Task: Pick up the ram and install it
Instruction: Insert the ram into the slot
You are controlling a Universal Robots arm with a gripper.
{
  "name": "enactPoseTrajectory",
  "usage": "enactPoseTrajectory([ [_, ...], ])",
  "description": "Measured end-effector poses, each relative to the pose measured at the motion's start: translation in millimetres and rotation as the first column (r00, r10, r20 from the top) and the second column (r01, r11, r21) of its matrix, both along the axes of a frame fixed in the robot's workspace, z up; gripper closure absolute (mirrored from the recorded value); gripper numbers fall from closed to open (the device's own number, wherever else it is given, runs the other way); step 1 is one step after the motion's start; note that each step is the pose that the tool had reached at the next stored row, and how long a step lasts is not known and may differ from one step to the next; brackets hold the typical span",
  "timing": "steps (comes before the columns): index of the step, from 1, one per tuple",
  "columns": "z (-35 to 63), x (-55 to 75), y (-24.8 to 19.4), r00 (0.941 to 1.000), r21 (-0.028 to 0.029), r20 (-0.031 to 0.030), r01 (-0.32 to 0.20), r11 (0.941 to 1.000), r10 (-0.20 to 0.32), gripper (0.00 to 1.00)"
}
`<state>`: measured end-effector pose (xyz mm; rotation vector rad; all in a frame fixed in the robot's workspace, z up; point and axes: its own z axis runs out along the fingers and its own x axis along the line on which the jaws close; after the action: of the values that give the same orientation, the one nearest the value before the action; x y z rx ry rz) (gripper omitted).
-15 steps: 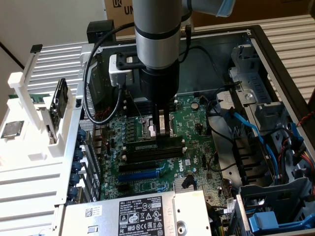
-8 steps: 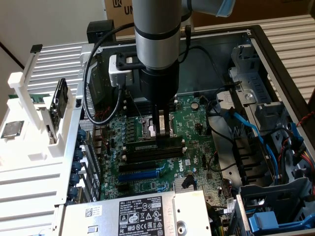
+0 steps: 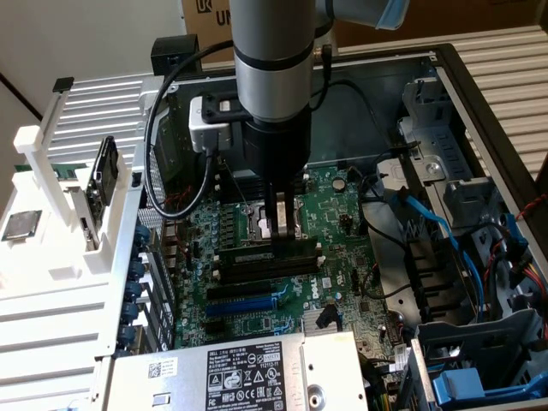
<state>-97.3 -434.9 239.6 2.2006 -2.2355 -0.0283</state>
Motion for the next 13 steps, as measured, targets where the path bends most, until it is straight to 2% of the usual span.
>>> enactPoseTrajectory([
  [13, -2.5, -0.3, -0.3, 1.0, -0.0012, -0.0001, -0.005, 1.0, 0.005, 0.87],
])
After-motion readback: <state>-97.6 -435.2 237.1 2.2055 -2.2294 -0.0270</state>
